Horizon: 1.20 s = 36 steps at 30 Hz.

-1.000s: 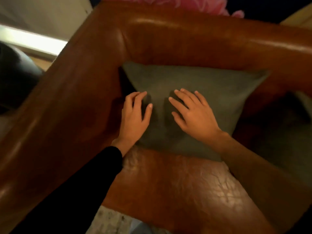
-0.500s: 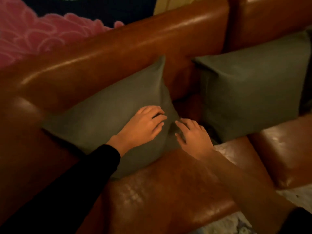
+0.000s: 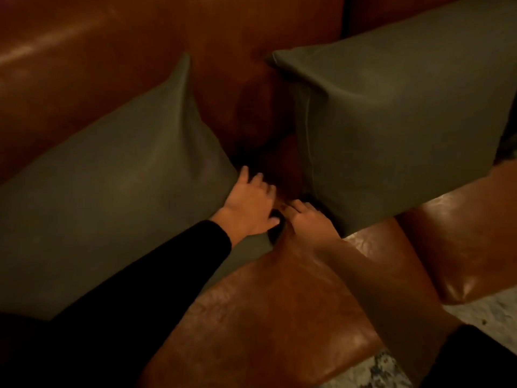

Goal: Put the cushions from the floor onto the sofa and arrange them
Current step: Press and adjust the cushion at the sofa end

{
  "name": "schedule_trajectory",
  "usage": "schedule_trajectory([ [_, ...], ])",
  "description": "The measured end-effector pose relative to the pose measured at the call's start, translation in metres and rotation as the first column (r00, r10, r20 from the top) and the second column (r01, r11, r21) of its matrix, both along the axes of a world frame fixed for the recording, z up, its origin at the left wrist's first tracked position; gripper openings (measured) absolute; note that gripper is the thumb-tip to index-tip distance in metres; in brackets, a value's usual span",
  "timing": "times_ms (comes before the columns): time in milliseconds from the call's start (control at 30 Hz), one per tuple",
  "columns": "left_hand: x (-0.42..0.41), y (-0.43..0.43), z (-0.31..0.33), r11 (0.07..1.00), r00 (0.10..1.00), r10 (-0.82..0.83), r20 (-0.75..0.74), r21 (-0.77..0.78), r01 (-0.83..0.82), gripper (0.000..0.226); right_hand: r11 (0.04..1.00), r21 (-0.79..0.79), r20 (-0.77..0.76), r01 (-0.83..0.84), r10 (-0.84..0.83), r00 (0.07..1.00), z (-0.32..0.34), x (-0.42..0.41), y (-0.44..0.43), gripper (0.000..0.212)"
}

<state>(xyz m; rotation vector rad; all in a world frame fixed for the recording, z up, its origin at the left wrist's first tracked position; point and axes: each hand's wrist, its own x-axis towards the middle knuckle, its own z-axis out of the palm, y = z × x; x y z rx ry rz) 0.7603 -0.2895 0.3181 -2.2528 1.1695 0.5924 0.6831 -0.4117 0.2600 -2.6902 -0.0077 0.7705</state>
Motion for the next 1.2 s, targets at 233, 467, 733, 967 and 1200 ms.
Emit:
schedule_trajectory([
  [233, 0.019, 0.029, 0.006, 0.995, 0.998, 0.058, 0.029, -0.086, -0.056, 0.062, 0.969, 0.162, -0.195, 0.185, -0.153, 0.969, -0.021, 0.019, 0.023, 0.049],
  [467, 0.026, 0.051, 0.011, 0.932, 0.999, -0.013, 0.051, -0.361, 0.03, 0.037, 0.963, 0.076, -0.246, 0.259, -0.233, 0.941, -0.018, 0.03, 0.028, 0.036],
  [733, 0.021, 0.049, 0.011, 0.916, 0.985, -0.128, 0.114, -0.368, 0.162, 0.041, 0.979, 0.049, -0.345, 0.198, -0.169, 0.923, -0.001, 0.035, 0.025, 0.053],
  [967, 0.011, 0.059, 0.007, 0.811, 0.929, -0.259, 0.266, -0.463, 0.359, 0.018, 0.994, 0.038, -0.105, 0.104, -0.099, 0.99, 0.014, 0.027, 0.035, 0.015],
  [1200, -0.065, 0.094, 0.049, 0.586, 0.936, 0.037, 0.351, -0.766, 0.264, 0.041, 0.822, 0.516, 0.347, 0.242, -0.458, 0.818, 0.064, 0.026, 0.057, 0.042],
])
